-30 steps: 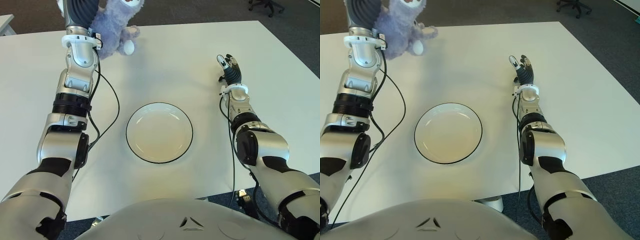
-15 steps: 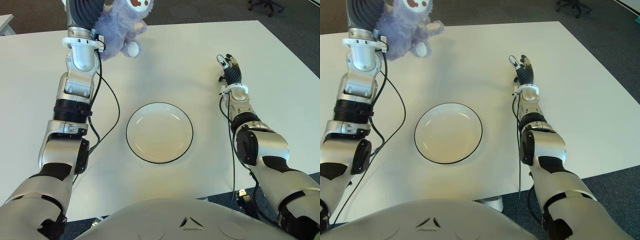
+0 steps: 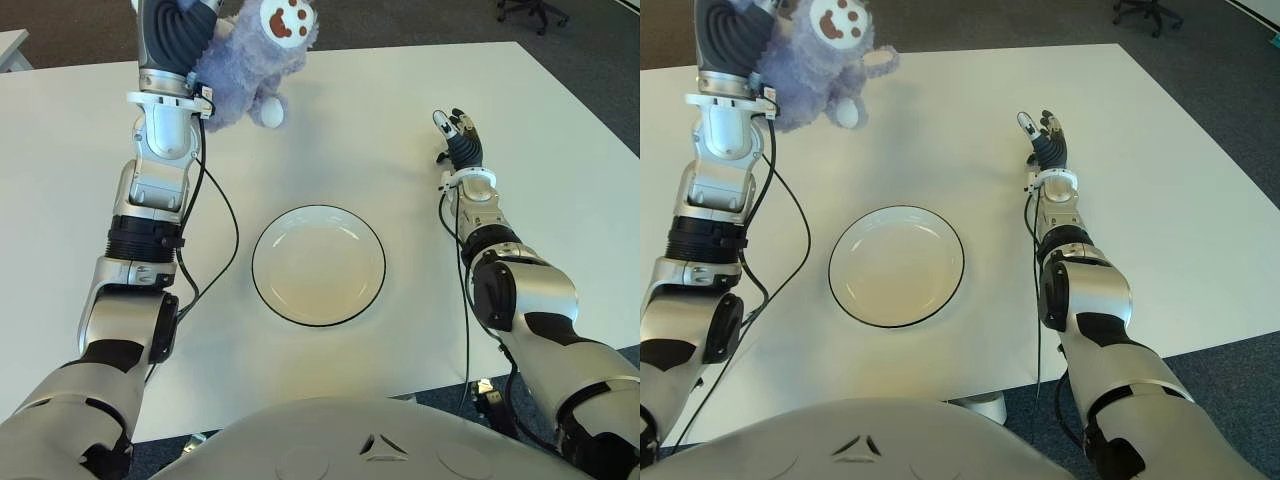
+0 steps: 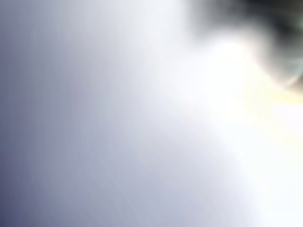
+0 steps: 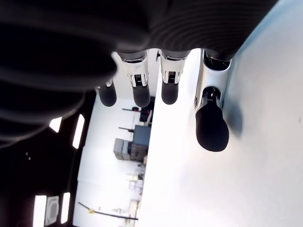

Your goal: Put the doll into the plate.

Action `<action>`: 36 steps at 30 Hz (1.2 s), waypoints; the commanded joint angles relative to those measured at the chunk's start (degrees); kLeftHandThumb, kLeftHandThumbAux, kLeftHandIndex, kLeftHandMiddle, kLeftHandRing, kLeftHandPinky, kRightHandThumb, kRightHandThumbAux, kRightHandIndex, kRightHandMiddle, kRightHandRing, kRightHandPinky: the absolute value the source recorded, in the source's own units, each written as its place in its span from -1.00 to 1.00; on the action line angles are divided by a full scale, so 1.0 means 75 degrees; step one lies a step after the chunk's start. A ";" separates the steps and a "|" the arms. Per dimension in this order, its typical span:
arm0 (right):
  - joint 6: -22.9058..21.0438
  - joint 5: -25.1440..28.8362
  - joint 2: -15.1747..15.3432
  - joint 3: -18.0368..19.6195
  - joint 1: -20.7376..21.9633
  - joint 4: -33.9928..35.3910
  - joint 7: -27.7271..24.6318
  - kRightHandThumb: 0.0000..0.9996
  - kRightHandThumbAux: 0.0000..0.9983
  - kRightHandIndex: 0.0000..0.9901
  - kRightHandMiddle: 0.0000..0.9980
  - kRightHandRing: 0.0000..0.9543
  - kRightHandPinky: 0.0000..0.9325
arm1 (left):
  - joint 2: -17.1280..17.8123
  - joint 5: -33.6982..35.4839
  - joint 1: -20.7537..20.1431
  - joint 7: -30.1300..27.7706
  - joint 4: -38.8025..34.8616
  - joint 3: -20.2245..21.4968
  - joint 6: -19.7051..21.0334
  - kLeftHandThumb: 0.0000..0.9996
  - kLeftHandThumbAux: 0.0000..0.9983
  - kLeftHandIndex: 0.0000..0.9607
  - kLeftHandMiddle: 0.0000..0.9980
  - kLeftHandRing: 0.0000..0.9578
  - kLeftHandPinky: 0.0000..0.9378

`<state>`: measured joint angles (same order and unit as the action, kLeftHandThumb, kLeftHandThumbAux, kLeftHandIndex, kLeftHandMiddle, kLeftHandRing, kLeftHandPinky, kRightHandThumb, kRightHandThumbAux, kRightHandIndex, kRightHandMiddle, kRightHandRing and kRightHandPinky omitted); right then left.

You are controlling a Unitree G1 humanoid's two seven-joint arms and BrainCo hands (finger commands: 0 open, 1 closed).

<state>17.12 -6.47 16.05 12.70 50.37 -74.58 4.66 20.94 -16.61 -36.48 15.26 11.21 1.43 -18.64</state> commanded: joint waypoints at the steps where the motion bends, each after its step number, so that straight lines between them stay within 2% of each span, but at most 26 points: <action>1: -0.0568 0.0050 -0.0184 0.0006 -0.0474 -0.0406 -0.0091 -1.00 -0.19 -1.00 -1.00 -1.00 -1.00 | -0.0018 -0.0091 0.0220 -0.0100 -0.0202 0.0031 -0.0172 0.49 0.38 -0.08 0.81 0.85 0.84; 15: -0.0593 -0.0015 -0.0167 -0.0068 -0.0471 -0.0408 -0.0051 -1.00 -0.19 -1.00 -1.00 -1.00 -1.00 | 0.0022 -0.0534 0.0400 -0.0073 -0.0596 0.0010 -0.0369 0.49 0.39 -0.08 0.84 0.87 0.85; 26: -0.0605 -0.0009 -0.0169 -0.0060 -0.0471 -0.0416 -0.0044 -1.00 -0.18 -1.00 -1.00 -1.00 -1.00 | 0.0030 -0.1273 0.0767 -0.0068 -0.1317 -0.0014 -0.0140 0.48 0.38 -0.08 0.77 0.84 0.83; 36: -0.0594 -0.0010 -0.0167 -0.0062 -0.0471 -0.0414 -0.0059 -1.00 -0.18 -1.00 -1.00 -1.00 -1.00 | -0.0047 -0.1207 0.1030 -0.0264 -0.1775 -0.0039 -0.0189 0.47 0.39 -0.08 0.77 0.84 0.83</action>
<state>16.91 -6.57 16.09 12.46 50.42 -74.58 4.68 20.85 -25.80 -29.98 14.06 -0.54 1.28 -19.71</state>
